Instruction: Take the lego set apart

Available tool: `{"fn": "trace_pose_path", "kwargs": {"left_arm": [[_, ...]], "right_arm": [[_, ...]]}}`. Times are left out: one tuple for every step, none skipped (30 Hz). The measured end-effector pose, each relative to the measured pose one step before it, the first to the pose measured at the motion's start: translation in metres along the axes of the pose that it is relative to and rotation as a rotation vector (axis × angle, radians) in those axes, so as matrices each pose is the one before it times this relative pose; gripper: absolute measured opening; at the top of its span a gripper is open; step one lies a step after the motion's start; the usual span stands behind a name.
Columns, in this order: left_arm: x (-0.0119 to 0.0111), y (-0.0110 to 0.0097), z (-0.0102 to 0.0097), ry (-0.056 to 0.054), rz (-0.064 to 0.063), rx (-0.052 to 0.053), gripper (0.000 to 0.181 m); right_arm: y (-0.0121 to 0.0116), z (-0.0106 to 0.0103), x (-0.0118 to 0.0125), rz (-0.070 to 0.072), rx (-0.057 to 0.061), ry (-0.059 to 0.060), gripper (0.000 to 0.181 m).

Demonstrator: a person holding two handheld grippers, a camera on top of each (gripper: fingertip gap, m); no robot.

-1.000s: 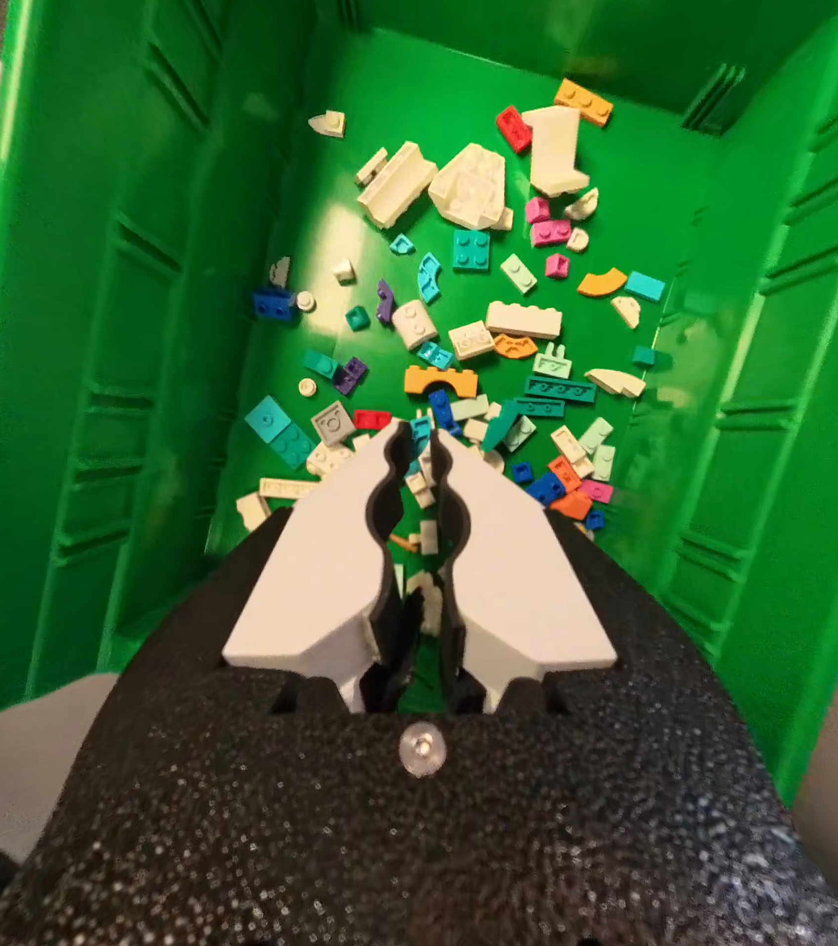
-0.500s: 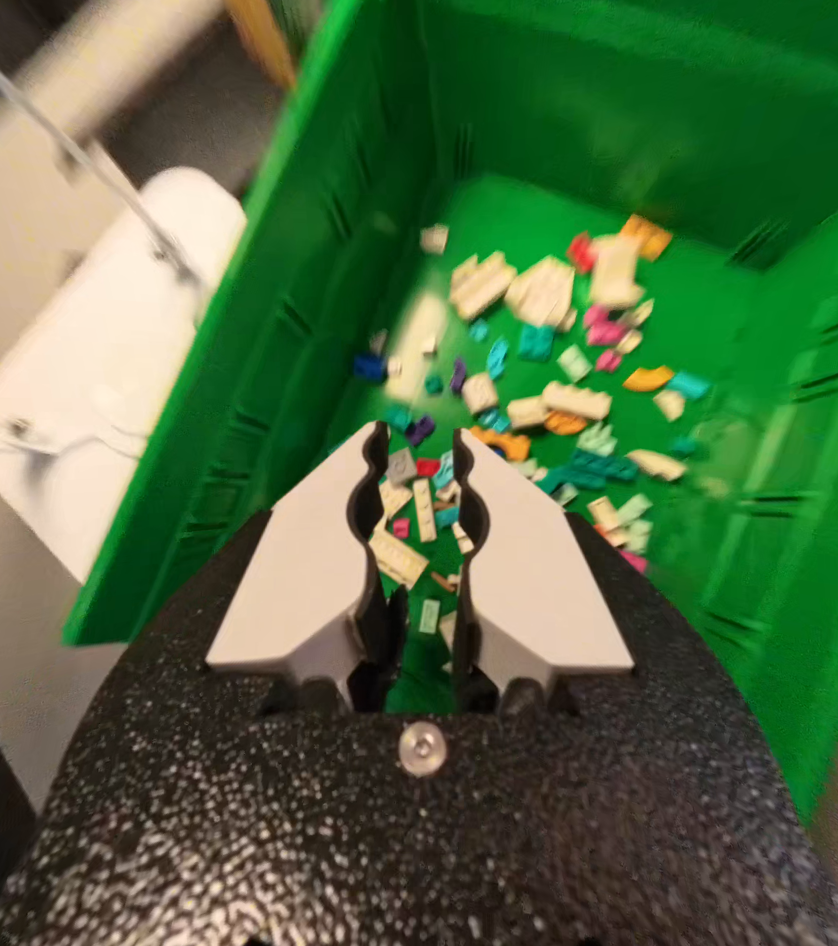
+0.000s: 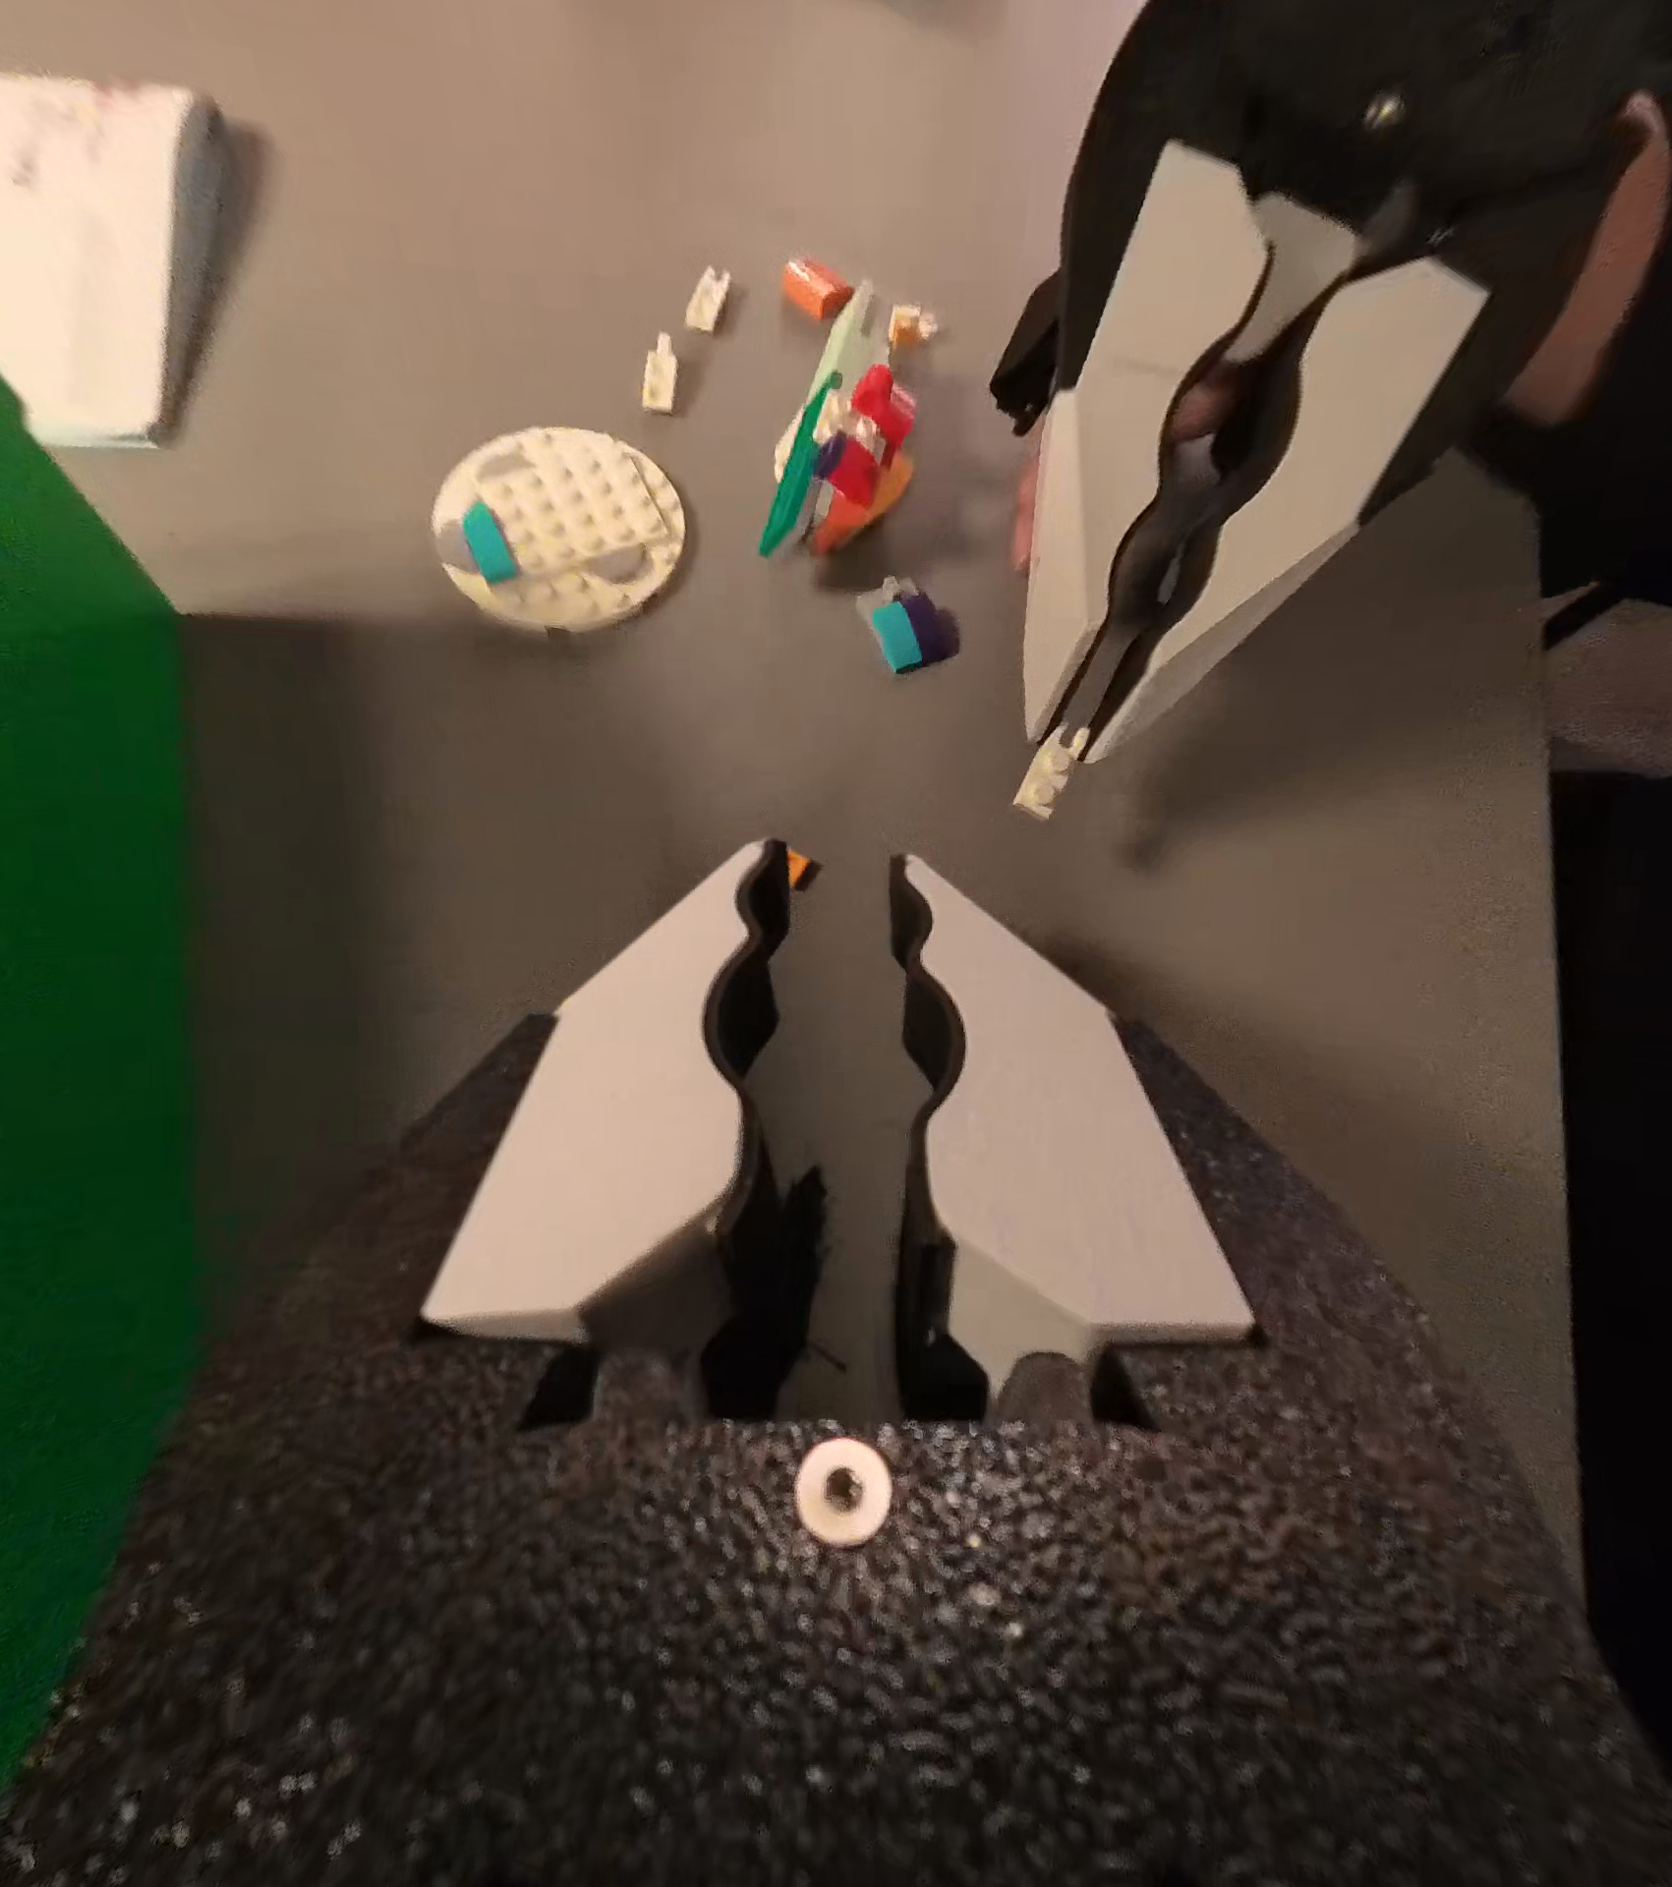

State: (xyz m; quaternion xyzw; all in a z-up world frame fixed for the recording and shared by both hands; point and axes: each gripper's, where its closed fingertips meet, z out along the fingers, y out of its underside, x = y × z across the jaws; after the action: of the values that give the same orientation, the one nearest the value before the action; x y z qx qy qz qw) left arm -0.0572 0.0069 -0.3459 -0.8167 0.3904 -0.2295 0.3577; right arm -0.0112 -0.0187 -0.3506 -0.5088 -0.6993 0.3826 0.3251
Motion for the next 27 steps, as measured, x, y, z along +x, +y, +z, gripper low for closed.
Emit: {"fn": "trace_pose_path", "kwargs": {"left_arm": [[-0.00146,0.00276,0.00517,-0.002,0.0044,-0.0047,0.021],[-0.00384,0.00303,0.00382,-0.0145,0.0142,-0.0092,0.021],[-0.00239,0.00326,0.0034,-0.0009,0.0082,-0.0117,0.02],[-0.00066,0.00258,0.00321,0.0136,-0.0087,-0.0082,0.02],[-0.00027,0.00189,0.00293,0.0171,-0.0156,-0.005,0.02],[-0.0005,0.00107,0.00256,0.0107,-0.0109,0.0001,0.02],[-0.00129,0.00113,0.00241,0.001,-0.0038,-0.0007,0.019],[-0.00135,0.00149,0.0022,-0.0041,0.0008,-0.0045,0.017],[-0.00005,0.00147,0.00219,0.001,0.0026,-0.0062,0.017],[0.0003,-0.00037,0.00128,0.0009,0.0032,0.0047,0.014],[0.00074,-0.00013,0.00094,0.0028,0.0059,0.001,0.013],[0.00072,-0.0004,0.00054,0.0023,0.0114,0.0012,0.012],[-0.00016,-0.00037,0.00038,-0.0046,0.0126,0.0009,0.012],[0.00076,-0.00038,0.00046,0.001,0.0086,0.0015,0.011],[0.00132,-0.00046,0.00053,0.006,0.0044,0.0027,0.009],[0.00088,-0.00044,0.00058,0.0049,0.0007,0.0046,0.007],[0.00101,-0.0005,0.00063,0.0053,-0.0019,0.0063,0.005],[0.00054,-0.00041,0.00032,0.0026,-0.0001,0.0053,0.005],[0.00138,0.00012,0.00003,0.0071,0.0074,0.0013,0.001],[0.00019,-0.00014,-0.00008,-0.003,0.0117,0.0015,0.001],[0.00058,0.00013,-0.00029,-0.004,0.0201,-0.0002,0.001],[0.00115,0.00021,-0.00052,-0.005,0.0208,-0.0036,0.001],[0.00128,-0.00101,-0.00125,-0.0072,0.0217,0.0006,0.001],[0.0017,-0.00462,-0.00293,-0.0055,0.018,0.0178,0.001],[0.00081,-0.0073,-0.00475,-0.0063,0.0108,0.0289,0.0],[-0.00072,-0.00782,-0.00578,-0.0089,0.0051,0.0278,0.0],[-0.00302,-0.00825,-0.00718,-0.0189,0.0067,0.0272,0.0]], "right_arm": [[-0.00003,-0.00007,0.00004,0.0011,0.0008,-0.0003,0.006],[-0.00016,-0.00002,-0.00002,0.0007,0.0007,-0.0005,0.006],[0.00014,0.00003,-0.00014,-0.0007,-0.0005,-0.0006,0.006],[0.00022,0.00022,-0.00037,-0.0027,-0.0026,-0.0011,0.006],[0.00056,0.00055,-0.00052,-0.0043,-0.0048,-0.0007,0.006],[0.00067,0.00051,-0.00055,-0.0054,-0.0059,-0.0001,0.006],[0.00074,0.00057,-0.00052,-0.0057,-0.0058,0.0,0.006],[0.00047,0.00044,-0.00058,-0.0048,-0.0047,-0.0005,0.006],[0.0004,0.00032,-0.00037,-0.0029,-0.003,-0.0005,0.006],[0.00015,0.0001,-0.0001,-0.0011,-0.0011,0.0,0.006],[-0.00012,-0.00003,-0.00007,0.0001,0.0003,-0.0005,0.006],[-0.00002,-0.00001,0.00006,0.0005,0.0005,-0.0007,0.006],[0.00003,-0.00002,-0.00014,0.0003,-0.0002,-0.0009,0.006],[0.00017,0.00013,-0.00007,-0.0002,-0.0013,-0.001,0.006],[0.00023,0.00012,-0.00021,-0.0008,-0.002,-0.0009,0.006],[0.00028,0.00025,-0.00029,-0.0012,-0.0023,-0.0011,0.006],[0.0003,0.00023,-0.00017,-0.001,-0.0023,-0.0008,0.006],[0.00015,0.00021,-0.00017,-0.0008,-0.0018,-0.0008,0.006],[0.00015,0.00009,-0.00011,-0.0007,-0.001,-0.0006,0.006],[0.0,0.00001,-0.00011,-0.0002,-0.0002,-0.0002,0.006],[0.00001,-0.00007,0.00002,0.0003,0.0004,-0.0002,0.006],[-0.00011,-0.00011,0.00002,0.0005,0.0007,-0.0001,0.006],[-0.00016,-0.00002,0.00004,0.0006,0.0007,-0.0001,0.006],[0.00003,-0.00009,0.00009,0.0006,0.0005,-0.0002,0.006],[0.00001,-0.00006,-0.00008,0.0,0.0003,-0.0004,0.006],[0.00002,0.0,-0.00012,-0.0004,-0.0003,-0.0004,0.006],[0.00004,0.00004,-0.00005,-0.0003,-0.0006,-0.0007,0.006]]}}
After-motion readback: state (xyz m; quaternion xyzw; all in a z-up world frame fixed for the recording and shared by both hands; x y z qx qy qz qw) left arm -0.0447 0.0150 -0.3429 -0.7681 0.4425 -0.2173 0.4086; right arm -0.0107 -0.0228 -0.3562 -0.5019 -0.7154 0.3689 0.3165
